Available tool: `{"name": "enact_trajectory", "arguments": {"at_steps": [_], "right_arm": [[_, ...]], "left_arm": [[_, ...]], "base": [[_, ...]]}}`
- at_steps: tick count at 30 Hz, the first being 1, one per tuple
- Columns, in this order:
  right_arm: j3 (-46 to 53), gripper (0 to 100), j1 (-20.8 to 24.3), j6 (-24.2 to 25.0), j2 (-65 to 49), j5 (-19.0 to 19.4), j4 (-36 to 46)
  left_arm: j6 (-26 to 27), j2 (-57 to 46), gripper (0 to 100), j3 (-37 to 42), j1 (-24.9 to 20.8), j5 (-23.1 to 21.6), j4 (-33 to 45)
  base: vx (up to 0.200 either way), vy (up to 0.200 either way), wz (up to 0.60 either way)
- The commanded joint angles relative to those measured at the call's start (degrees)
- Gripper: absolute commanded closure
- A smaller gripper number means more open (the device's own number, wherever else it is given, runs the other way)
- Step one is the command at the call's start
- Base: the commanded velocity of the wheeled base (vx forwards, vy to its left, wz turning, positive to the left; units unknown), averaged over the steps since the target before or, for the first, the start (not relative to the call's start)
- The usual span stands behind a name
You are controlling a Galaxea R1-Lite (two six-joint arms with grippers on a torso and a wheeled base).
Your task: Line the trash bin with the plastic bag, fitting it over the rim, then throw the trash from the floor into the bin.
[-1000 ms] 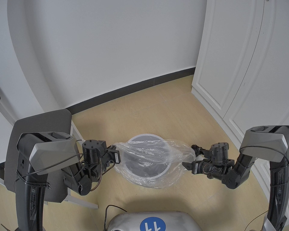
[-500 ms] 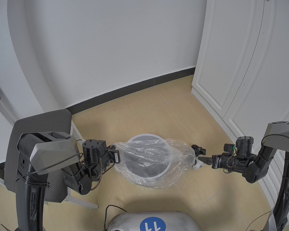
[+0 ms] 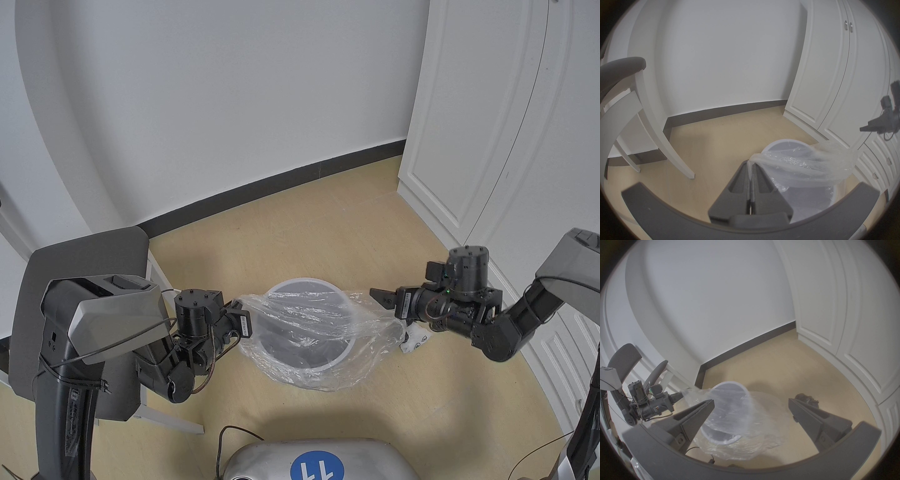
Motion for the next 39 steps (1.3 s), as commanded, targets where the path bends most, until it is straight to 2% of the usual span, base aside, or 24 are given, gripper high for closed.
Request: {"name": "enact_trajectory", "arguments": {"at_steps": [1,3,6,15,16,18,22,24,25,26,29,30,31,32,34,36,39], "right_arm": [[-25.34,0,7.23,-2.17,-6.78,-0.82,31.02],[-26.4,0,9.17,-7.62,-5.55,-1.53,35.68],[-25.43,0,10.57,-14.91,-3.53,-2.67,36.91],[-26.48,0,15.5,-17.64,3.07,-5.83,37.27],[-26.57,0,15.67,-17.9,3.33,-6.1,37.27],[-26.92,0,15.94,-20.19,4.3,-7.68,37.18],[-26.22,0,15.85,-26.69,4.47,-8.03,37.35],[-26.13,0,15.85,-27.3,4.56,-8.03,37.35],[-25.78,0,15.58,-31.61,4.56,-8.03,37.35],[-25.52,0,15.67,-33.11,4.56,-8.03,37.27],[-25.43,0,15.76,-34.25,4.82,-8.03,37.35],[-25.17,0,15.94,-34.86,5.0,-8.03,37.35],[-24.82,0,15.94,-35.13,5.0,-8.03,37.35],[-24.82,0,15.94,-35.13,5.0,-8.03,37.35],[-23.32,0,16.11,-36.45,5.09,-8.03,37.27],[-22.88,0,16.11,-36.97,5.17,-8.03,37.27],[-21.65,0,16.46,-38.47,5.88,-8.03,36.91]], "left_arm": [[0.03,1.32,100,-0.24,0.26,0.14,0.55],[0.03,1.41,100,-0.15,0.35,0.23,0.99],[0.03,1.32,100,0.73,0.79,0.23,0.99],[-0.23,1.32,100,5.21,1.49,0.23,1.52],[-0.23,1.32,0,5.38,1.58,0.23,1.52],[-0.41,0.79,0,6.53,2.11,0.14,0.73],[-0.32,-0.97,0,8.46,2.63,0.14,-0.59],[-0.32,-1.14,0,8.72,2.63,0.14,-0.68],[-0.05,-3.69,0,11.71,2.63,-0.47,-0.86],[0.03,-5.54,0,14.0,2.55,-1.09,-0.86],[0.03,-8.61,0,17.87,2.46,-3.64,-0.86],[0.03,-12.39,0,22.35,2.55,-7.77,-0.77],[0.12,-13.97,0,24.11,2.55,-9.35,-0.68],[0.12,-13.97,0,24.11,2.55,-9.35,-0.68],[0.47,-19.07,0,29.73,2.63,-12.95,-0.59],[0.56,-20.57,0,31.22,2.63,-13.74,-0.68],[0.47,-25.31,0,35.09,2.9,-17.17,-1.03]], "base": [[0.0,0.0,0.0],[0.0,0.0,0.0],[0.0,0.0,0.0],[0.0,0.0,0.0],[0.0,0.0,0.0],[0.0,0.0,0.0],[0.0,0.0,0.0],[0.0,0.0,0.0],[0.0,0.0,0.0],[0.0,0.0,0.0],[0.0,0.0,0.0],[0.0,0.0,0.0],[0.0,0.0,0.0],[0.0,0.0,0.0],[0.0,0.0,0.0],[0.0,0.0,0.0],[0.0,0.0,0.0]]}}
